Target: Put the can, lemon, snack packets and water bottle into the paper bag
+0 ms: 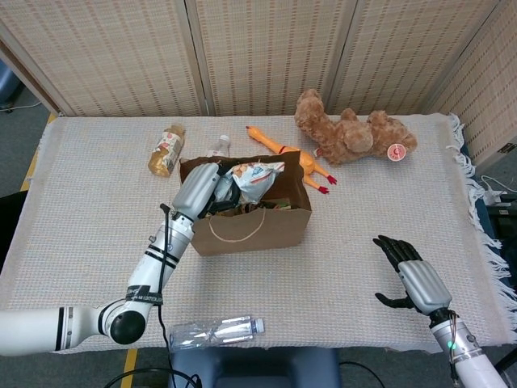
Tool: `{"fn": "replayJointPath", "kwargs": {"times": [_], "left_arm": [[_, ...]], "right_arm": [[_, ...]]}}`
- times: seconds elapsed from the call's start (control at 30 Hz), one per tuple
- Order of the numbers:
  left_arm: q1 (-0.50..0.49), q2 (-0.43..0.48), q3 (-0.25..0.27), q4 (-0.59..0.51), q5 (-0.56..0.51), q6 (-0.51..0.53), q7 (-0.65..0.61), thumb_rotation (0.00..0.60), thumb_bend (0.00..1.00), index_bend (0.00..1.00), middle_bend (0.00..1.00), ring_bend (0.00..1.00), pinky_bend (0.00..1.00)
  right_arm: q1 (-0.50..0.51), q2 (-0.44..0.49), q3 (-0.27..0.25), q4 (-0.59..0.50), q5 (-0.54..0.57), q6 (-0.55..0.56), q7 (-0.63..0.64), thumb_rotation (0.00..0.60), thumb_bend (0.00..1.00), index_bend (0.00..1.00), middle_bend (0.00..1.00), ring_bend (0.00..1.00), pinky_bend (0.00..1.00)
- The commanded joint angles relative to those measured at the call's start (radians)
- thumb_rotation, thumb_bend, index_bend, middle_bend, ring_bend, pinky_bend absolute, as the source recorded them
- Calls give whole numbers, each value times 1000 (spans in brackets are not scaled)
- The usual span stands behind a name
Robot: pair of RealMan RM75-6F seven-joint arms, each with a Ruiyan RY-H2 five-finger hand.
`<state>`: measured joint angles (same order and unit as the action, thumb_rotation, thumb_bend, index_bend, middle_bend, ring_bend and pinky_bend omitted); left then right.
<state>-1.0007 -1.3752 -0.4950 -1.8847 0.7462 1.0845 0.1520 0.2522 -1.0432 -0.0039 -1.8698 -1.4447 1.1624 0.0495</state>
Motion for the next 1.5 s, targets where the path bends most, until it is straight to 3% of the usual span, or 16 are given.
{"fn": "replayJointPath", "kwargs": {"times": [0.03,0.17,0.33,0.5,0.73,0.87,1.03,1.23,1.5], "left_arm": [[-9,-2,28,-5,-24,-15,30,600,537,313,367,317,498],[-13,5,34,-13,-56,-29,34,600,490,153,142,101,306],[-10,13,30,-22,-56,-27,23,600,471,105,75,30,222],[2,26,19,-47,-47,-16,-4,600,460,100,66,17,208],[57,47,-5,-56,53,56,-75,600,466,130,83,32,216],[100,107,-37,-73,59,73,-117,600,467,139,86,33,216],[178,202,-40,-83,93,84,-166,600,476,148,98,38,216],[312,316,-6,-90,152,80,-283,600,478,151,102,39,216],[488,430,118,-40,343,56,-441,600,480,151,106,39,216]], "right_arm": [[1,1,-1,0,-2,-1,2,600,121,52,0,0,0],[0,0,-2,-1,-7,3,1,600,120,52,0,0,0],[1,-2,-2,-3,-8,3,-6,600,121,55,0,0,0],[4,-3,-1,-2,-4,0,-10,600,120,55,0,0,0],[3,-3,-4,1,-9,2,-7,600,120,63,0,0,0],[1,-4,-6,5,-14,5,-9,600,120,63,0,0,0],[-2,-6,-6,7,-16,13,-13,600,120,63,0,0,0],[-3,-10,-7,7,-15,15,-25,600,120,63,0,0,0],[-4,-17,-10,-5,-17,18,-54,600,121,63,0,0,0]]}}
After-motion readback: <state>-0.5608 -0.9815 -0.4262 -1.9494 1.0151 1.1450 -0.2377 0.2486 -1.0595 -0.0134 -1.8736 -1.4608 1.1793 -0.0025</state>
